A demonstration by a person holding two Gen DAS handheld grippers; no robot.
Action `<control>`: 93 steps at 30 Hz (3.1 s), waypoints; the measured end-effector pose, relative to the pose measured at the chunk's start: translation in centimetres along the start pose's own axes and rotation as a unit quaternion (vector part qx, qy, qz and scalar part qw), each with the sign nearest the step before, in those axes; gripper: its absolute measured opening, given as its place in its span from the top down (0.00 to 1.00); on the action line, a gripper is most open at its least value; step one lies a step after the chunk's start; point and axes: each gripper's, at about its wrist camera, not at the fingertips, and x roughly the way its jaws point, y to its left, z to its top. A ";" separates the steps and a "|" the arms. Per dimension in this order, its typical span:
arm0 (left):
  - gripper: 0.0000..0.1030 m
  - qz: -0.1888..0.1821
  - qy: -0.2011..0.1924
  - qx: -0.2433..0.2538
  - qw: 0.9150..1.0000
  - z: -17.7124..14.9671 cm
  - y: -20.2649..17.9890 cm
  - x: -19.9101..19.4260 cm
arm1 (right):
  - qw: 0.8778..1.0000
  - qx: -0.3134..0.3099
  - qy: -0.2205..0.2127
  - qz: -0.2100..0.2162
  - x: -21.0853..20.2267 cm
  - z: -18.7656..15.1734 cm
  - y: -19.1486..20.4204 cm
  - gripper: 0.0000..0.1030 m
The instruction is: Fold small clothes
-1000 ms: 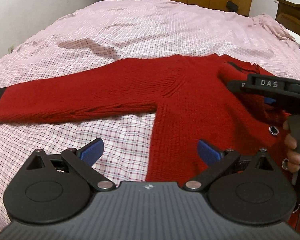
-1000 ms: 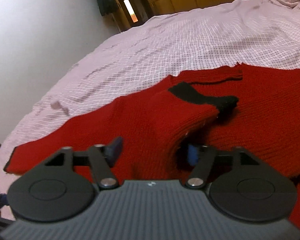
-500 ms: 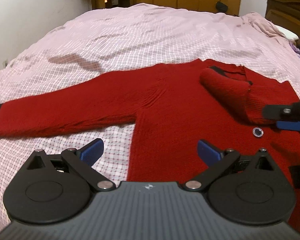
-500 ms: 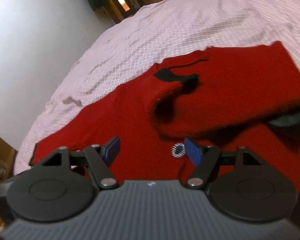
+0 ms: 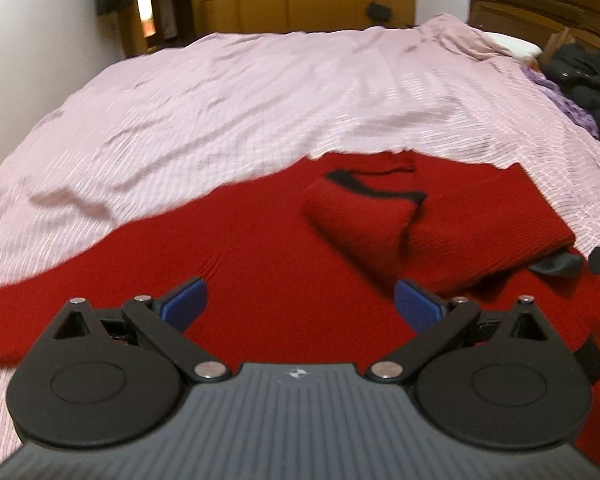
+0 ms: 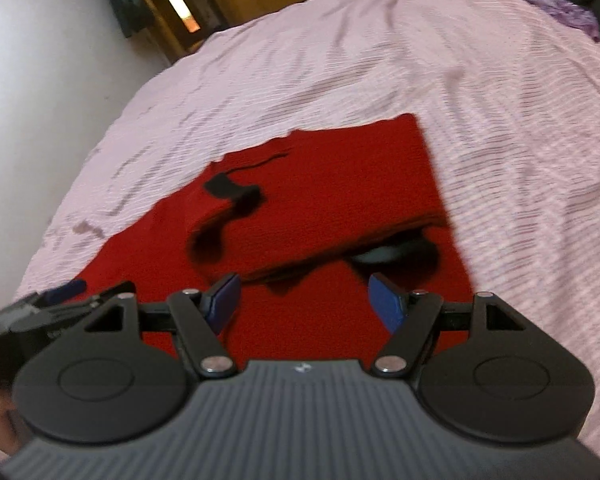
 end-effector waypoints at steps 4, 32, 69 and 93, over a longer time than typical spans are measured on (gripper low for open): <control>0.00 -0.005 -0.011 0.024 1.000 1.7 -2.2 1.5 | 1.000 -0.002 -0.006 -0.025 0.4 1.1 -1.3 0.30; 0.59 0.044 -0.015 -0.043 0.998 1.6 0.1 8.9 | 0.997 0.001 -0.058 -0.056 10.9 2.2 -5.1 0.30; 0.41 0.047 0.031 -0.129 0.990 -2.4 7.1 7.8 | 0.993 -0.011 -0.082 -0.082 9.7 4.0 -4.1 0.43; 0.37 0.099 0.044 -0.188 0.976 -8.8 13.8 -3.0 | 0.996 -0.040 -0.081 -0.010 -0.1 -6.1 2.2 0.31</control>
